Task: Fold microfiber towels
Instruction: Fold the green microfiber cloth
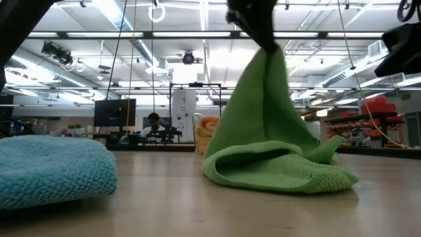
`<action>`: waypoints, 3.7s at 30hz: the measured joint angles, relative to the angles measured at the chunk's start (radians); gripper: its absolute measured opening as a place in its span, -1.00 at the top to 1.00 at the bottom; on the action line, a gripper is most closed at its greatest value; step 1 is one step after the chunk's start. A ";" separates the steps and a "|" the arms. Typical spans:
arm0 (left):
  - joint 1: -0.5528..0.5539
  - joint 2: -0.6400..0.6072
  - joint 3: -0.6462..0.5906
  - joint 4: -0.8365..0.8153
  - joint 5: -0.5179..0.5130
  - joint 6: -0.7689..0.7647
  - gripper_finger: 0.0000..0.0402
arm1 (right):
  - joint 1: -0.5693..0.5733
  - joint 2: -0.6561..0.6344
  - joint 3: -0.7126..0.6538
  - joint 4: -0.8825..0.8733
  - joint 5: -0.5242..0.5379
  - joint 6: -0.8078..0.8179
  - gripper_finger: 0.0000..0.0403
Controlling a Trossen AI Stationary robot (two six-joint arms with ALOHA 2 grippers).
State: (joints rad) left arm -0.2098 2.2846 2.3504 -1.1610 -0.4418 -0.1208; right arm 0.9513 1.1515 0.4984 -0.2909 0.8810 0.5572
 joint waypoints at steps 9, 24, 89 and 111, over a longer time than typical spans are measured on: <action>-0.033 0.060 -0.002 0.054 0.073 0.001 0.89 | -0.018 0.000 0.000 0.034 -0.015 -0.038 0.06; -0.022 0.072 -0.001 0.273 0.069 0.002 0.79 | -0.095 0.006 0.000 0.193 0.047 -0.250 0.06; -0.188 0.317 -0.001 -0.017 -0.187 0.028 0.58 | -0.110 0.006 0.000 0.094 -0.097 -0.119 0.06; -0.209 0.122 0.006 0.039 -0.239 -0.084 0.88 | -0.078 0.066 0.001 0.352 -0.035 -0.376 0.06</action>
State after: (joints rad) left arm -0.4189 2.4064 2.3562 -1.1216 -0.6806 -0.2053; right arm 0.8730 1.2173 0.4993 0.0610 0.8455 0.1817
